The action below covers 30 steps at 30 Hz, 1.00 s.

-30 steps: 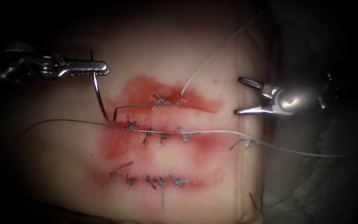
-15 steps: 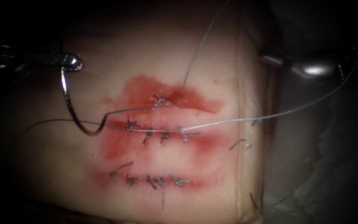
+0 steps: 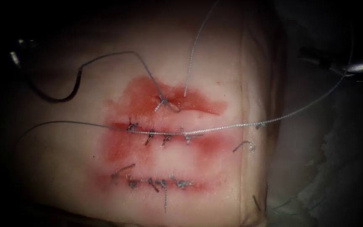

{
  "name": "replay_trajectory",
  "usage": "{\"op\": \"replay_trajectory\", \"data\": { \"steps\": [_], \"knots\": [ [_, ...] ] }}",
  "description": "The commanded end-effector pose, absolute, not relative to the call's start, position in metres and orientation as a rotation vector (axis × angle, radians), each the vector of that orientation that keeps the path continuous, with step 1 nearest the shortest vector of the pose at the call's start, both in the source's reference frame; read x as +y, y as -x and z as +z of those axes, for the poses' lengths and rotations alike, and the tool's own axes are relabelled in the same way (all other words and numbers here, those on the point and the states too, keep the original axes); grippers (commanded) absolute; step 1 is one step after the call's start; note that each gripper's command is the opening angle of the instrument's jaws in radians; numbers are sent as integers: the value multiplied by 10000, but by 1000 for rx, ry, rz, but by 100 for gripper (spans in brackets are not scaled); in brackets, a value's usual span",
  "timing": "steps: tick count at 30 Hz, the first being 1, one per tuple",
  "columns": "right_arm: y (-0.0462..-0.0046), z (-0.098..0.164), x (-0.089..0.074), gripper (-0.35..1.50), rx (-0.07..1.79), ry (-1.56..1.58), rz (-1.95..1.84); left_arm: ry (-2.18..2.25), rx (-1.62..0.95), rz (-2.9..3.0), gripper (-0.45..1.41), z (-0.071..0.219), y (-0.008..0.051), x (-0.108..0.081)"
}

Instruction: Wound Closure

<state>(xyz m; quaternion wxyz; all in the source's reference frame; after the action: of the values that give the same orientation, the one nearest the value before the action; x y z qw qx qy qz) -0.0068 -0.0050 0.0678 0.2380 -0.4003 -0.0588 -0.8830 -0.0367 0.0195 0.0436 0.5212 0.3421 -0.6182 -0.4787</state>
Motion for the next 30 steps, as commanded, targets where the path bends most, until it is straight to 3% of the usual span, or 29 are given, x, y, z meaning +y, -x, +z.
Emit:
{"op": "replay_trajectory", "data": {
  "steps": [1,4,7,10,11,13,17,19,21,24,30],
  "knots": [
    [80,680,-66,-8,-114,1076,-2428,-768,-1486,-1101,-45,448,379,195],
    [103,667,-87,-6,38,1052,-2410,-636,-1465,-987,-45,477,394,178],
    [118,641,-122,-16,255,1046,-2308,-566,-1433,-841,-45,506,410,159],
    [108,592,-183,-30,626,1105,-2221,-533,-1444,-750,-45,520,422,151],
    [92,571,-198,-18,744,1131,-2175,-498,-1452,-712,-45,521,423,152],
    [68,548,-203,27,833,1224,-2110,-435,-1472,-649,-27,523,425,152],
    [22,511,-179,54,914,1436,-1873,-355,-1517,-550,-30,528,429,147],
    [-4,495,-158,61,867,1518,-1785,-299,-1534,-452,-40,532,433,143],
    [-42,485,-126,69,760,1565,-1679,-141,-1577,-182,-33,538,441,134],
    [-79,495,-110,73,700,1555,-1586,-35,-1537,-114,-42,544,450,122],
    [-138,551,-119,73,745,1326,-1260,137,-1455,19,-37,563,473,107]
  ]
}}
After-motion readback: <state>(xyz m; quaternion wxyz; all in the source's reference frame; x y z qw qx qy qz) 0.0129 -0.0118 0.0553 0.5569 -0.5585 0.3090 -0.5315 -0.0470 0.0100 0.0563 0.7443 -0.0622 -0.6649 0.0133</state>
